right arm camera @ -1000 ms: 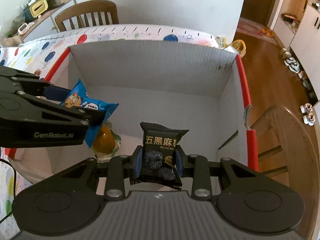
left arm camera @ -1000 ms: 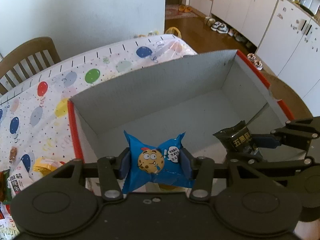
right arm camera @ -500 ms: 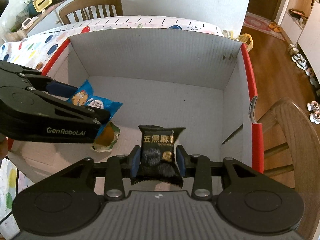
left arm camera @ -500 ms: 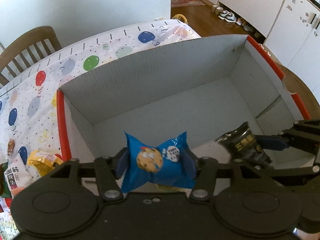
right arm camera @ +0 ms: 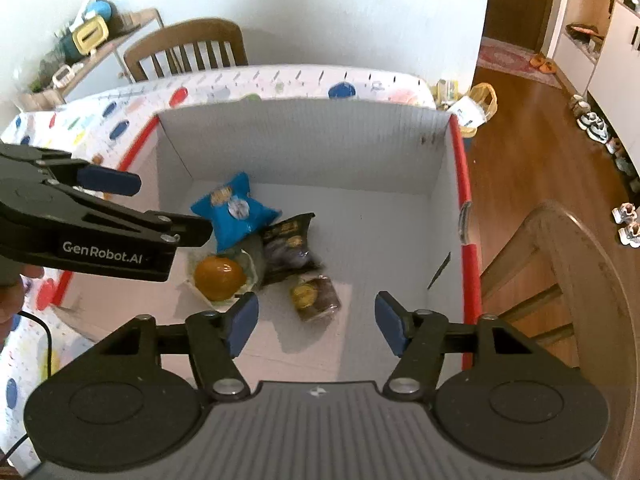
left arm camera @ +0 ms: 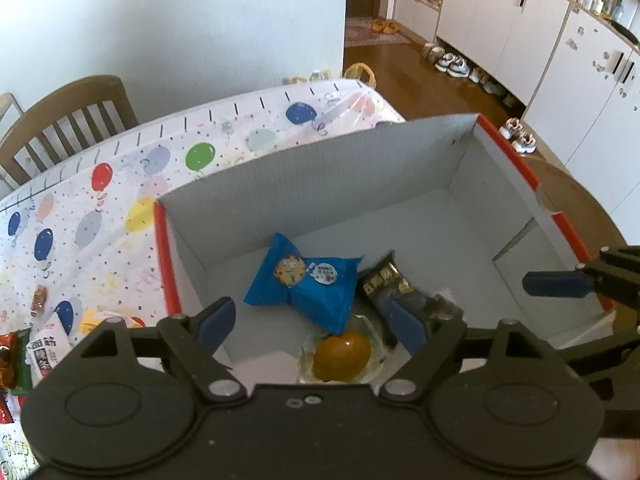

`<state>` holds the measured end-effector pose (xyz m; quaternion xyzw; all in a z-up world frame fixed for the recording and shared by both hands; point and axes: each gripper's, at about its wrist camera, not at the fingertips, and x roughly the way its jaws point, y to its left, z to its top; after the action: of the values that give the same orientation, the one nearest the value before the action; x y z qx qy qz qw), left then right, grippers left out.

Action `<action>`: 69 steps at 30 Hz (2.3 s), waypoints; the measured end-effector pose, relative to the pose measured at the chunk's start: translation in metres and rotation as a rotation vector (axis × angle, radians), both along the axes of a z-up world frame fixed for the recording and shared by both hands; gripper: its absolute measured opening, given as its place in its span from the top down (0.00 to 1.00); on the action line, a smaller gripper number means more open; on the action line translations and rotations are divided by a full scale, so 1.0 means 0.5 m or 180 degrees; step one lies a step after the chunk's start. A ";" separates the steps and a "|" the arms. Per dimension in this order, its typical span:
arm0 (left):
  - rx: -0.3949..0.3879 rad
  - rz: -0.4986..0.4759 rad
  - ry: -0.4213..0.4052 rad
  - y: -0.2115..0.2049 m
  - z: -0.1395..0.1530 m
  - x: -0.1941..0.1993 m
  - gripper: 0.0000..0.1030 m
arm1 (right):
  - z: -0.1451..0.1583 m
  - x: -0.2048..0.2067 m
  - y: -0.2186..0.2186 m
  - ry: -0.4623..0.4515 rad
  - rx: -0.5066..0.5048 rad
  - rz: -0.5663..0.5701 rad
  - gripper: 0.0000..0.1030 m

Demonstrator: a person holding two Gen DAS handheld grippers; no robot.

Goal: Organize snacks
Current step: 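Open the left tool to drop the cookie packet while the right tool releases the black packet, then withdraw both tools from the box toward the snacks on the tablecloth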

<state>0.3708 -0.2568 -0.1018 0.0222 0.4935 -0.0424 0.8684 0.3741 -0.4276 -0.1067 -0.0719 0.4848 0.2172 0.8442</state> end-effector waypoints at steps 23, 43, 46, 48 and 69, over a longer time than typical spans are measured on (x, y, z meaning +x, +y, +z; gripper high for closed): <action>-0.0302 -0.0071 -0.0667 0.170 0.139 -0.210 0.15 | 0.164 -0.167 0.118 -0.0457 0.0510 -0.0048 0.21; -0.0204 0.0277 -0.0975 0.435 0.130 -0.354 0.01 | 0.117 -0.252 0.393 -0.0482 0.0559 0.0144 0.20; -0.0196 0.0408 -0.0991 0.482 0.117 -0.367 0.01 | 0.106 -0.250 0.422 -0.0457 0.0538 0.0162 0.20; -0.0211 0.0511 -0.0974 0.516 0.106 -0.373 0.01 | 0.097 -0.245 0.443 -0.0442 0.0502 0.0162 0.20; -0.0117 0.1300 -0.0508 0.768 -0.073 -0.320 0.01 | -0.016 -0.135 0.619 -0.0224 0.0142 0.0354 0.20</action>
<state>0.2106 0.1273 -0.1383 -0.0908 0.4166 0.1274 0.8955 0.3067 -0.1182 -0.1146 -0.0874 0.4450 0.2719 0.8488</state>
